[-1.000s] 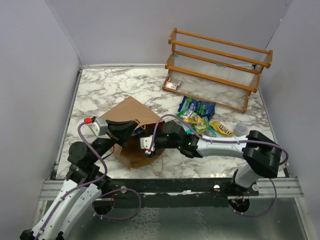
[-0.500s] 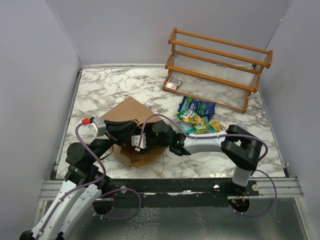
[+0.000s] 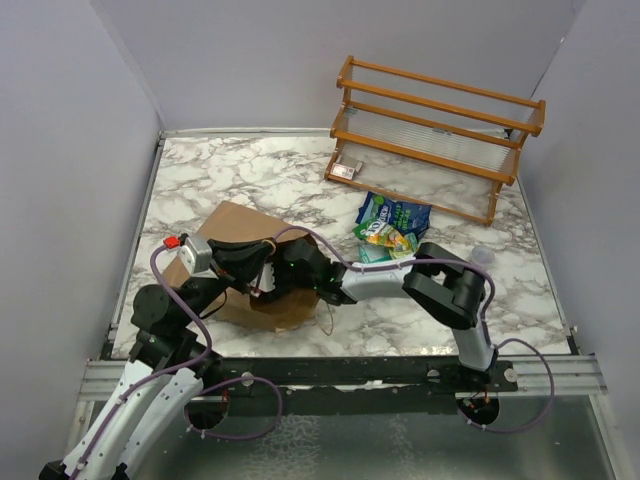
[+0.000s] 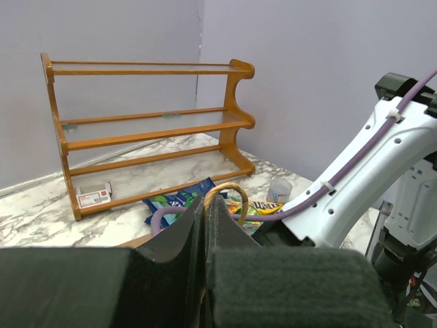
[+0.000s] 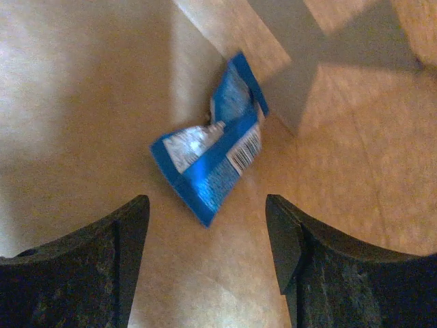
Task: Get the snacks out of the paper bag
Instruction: Adjust the paper bag at the center of the board, then take out the snack from the paper bag.
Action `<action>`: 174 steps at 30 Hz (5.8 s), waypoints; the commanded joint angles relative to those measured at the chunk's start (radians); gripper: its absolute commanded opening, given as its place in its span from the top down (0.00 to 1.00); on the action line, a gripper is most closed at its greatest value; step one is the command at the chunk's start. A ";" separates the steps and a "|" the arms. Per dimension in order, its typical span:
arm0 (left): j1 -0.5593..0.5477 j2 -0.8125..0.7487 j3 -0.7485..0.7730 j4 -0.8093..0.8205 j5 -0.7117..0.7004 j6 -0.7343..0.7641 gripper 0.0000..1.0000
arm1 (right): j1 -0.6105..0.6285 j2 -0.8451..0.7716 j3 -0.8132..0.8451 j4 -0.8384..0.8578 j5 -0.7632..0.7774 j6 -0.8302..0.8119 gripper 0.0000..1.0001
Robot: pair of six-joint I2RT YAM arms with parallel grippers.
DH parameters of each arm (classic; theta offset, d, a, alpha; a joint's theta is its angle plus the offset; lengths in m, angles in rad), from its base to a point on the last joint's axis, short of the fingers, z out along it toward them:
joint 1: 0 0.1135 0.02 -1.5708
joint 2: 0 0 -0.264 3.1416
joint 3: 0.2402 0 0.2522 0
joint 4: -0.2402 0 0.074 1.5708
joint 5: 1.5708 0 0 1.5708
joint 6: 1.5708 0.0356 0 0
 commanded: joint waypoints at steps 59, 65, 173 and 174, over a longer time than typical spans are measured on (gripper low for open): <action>-0.042 0.623 0.272 0.273 0.022 0.063 1.00 | 0.011 -0.364 -0.286 -0.076 0.208 0.538 0.34; -0.045 0.845 0.435 0.384 0.196 0.020 1.00 | -0.022 -0.366 -0.255 -0.102 0.259 0.538 0.34; -0.085 -0.058 0.014 -0.191 0.065 0.260 1.00 | -0.021 0.083 0.069 0.176 0.148 -0.147 0.93; -0.085 -0.062 0.009 -0.199 0.057 0.265 1.00 | -0.020 0.062 0.049 0.174 0.135 -0.147 0.93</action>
